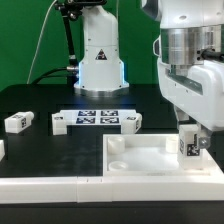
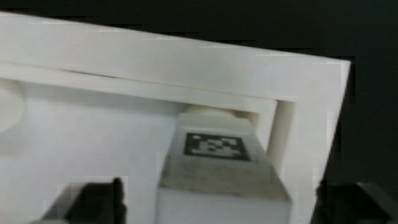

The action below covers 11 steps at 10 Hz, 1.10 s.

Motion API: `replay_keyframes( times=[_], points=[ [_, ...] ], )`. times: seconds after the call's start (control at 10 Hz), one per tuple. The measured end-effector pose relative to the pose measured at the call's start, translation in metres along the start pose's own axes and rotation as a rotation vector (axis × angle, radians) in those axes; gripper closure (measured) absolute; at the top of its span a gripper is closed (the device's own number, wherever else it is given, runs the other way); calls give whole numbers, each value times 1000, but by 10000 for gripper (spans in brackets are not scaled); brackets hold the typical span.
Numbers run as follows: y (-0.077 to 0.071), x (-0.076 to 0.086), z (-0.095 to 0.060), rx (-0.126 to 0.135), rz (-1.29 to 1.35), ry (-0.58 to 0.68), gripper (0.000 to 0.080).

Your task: Assemble one leg

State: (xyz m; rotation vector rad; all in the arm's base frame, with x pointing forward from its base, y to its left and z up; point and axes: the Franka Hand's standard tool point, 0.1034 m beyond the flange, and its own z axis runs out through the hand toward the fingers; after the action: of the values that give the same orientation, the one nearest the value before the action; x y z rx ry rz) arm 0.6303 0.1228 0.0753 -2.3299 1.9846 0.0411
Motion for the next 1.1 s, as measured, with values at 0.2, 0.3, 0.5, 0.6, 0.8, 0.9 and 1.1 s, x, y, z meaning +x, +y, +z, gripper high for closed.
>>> replay_keyframes(
  times=[0.2,0.3,0.5,0.6,0.8,0.9,1.1],
  points=[
    [0,1,0,1,-97,1,179],
    [0,0,-1,-12,-253,-1,156],
    [0,1,-1,-12,-473,-3,151],
    [0,1,-1,-15,-610,-5,150],
    [1,2,1,-17,-812,-7,150],
    [1,2,1,-19,-932,-7,150],
    [2,2,1,-26,-1094,-5,150]
  ],
)
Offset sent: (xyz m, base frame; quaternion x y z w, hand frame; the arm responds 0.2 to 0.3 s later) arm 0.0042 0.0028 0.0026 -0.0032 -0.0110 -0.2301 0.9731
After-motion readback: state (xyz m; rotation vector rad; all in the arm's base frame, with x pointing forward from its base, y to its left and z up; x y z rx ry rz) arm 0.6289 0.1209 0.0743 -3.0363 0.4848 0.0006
